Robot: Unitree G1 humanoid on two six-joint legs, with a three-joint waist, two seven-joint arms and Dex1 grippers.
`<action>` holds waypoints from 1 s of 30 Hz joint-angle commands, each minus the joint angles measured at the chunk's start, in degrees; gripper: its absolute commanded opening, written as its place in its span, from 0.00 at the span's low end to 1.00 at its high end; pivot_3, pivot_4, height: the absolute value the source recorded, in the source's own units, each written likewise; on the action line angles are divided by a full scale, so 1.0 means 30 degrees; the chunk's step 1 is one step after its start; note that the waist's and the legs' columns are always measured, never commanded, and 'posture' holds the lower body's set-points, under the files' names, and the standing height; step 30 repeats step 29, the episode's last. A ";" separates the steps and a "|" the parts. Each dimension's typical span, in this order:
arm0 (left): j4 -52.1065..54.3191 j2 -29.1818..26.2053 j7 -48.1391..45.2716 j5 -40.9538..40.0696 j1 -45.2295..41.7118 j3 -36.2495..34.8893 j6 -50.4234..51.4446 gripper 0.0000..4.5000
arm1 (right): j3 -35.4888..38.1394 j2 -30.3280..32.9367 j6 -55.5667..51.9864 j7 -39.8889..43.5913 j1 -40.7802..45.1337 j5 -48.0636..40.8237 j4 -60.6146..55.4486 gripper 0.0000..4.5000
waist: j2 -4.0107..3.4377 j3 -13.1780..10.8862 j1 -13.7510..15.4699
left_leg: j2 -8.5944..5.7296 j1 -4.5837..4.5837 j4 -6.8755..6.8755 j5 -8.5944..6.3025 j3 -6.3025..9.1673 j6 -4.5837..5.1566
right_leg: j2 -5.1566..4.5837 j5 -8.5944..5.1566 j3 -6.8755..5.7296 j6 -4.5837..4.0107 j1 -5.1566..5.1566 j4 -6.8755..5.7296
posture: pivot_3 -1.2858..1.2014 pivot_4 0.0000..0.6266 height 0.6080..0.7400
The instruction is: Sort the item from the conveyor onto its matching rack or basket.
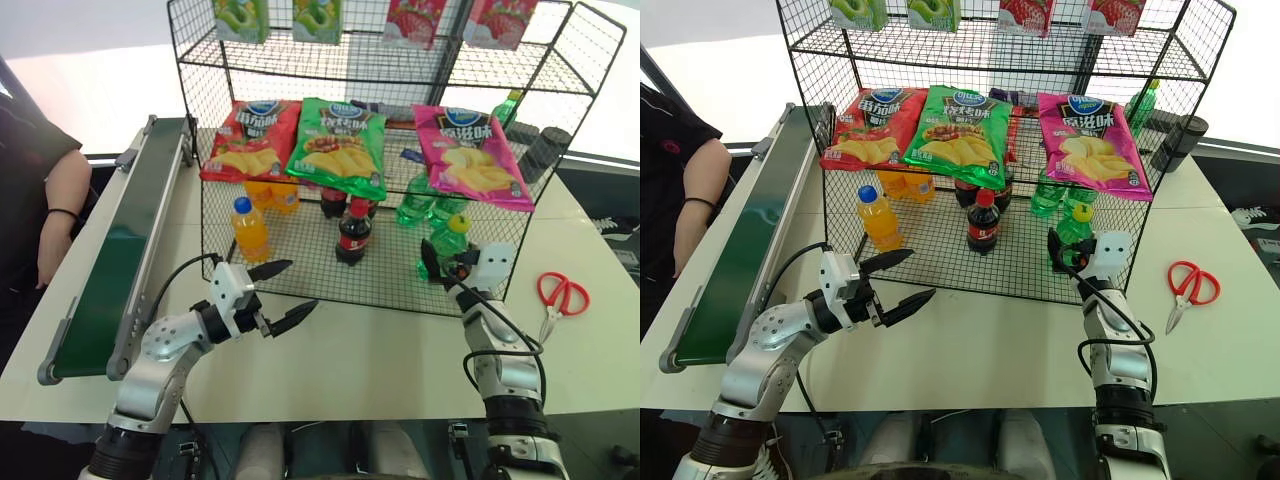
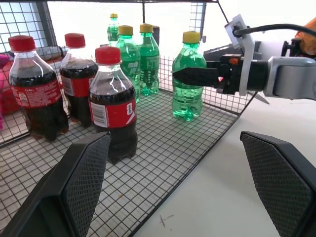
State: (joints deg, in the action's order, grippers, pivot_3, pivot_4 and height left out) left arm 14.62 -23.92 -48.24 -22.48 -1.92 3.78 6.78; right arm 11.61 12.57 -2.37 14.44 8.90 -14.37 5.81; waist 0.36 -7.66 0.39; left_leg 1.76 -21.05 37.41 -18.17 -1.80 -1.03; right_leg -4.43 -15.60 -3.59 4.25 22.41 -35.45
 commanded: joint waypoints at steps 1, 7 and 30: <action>0.0247 0.0064 0.0161 0.0056 -0.0038 -0.0091 -0.0333 1.00 | -0.0038 0.0560 -0.0196 -0.0068 -0.0779 0.0397 -0.2536 0.99 | -0.0002 0.0001 0.0024 | -0.0001 0.0000 0.0001 0.0000 -0.0002 0.0000 | -0.0001 0.0000 0.0001 0.0000 -0.0001 0.0000 | 0.52 0.24 1.00; -0.0395 -0.0363 0.0955 0.0765 -0.0218 -0.0348 0.0457 1.00 | -0.0519 0.1455 -0.1257 0.0165 -0.2962 0.1230 -0.6377 0.99 | 0.0000 0.0004 0.0059 | -0.0001 0.0009 -0.0002 -0.0001 -0.0001 0.0002 | 0.0003 0.0000 0.0001 0.0000 -0.0005 0.0000 | 0.52 0.24 1.00; -0.1991 -0.3641 0.0534 0.1052 0.1239 -0.3103 0.0701 1.00 | 0.2822 0.5968 -0.4234 0.6148 -0.9903 -0.2640 -1.2343 0.99 | 0.0033 0.0017 0.0117 | -0.0002 0.0107 -0.0023 -0.0005 -0.0010 0.0006 | 0.0001 -0.0009 0.0005 -0.0011 -0.0077 0.0004 | 0.52 0.24 1.00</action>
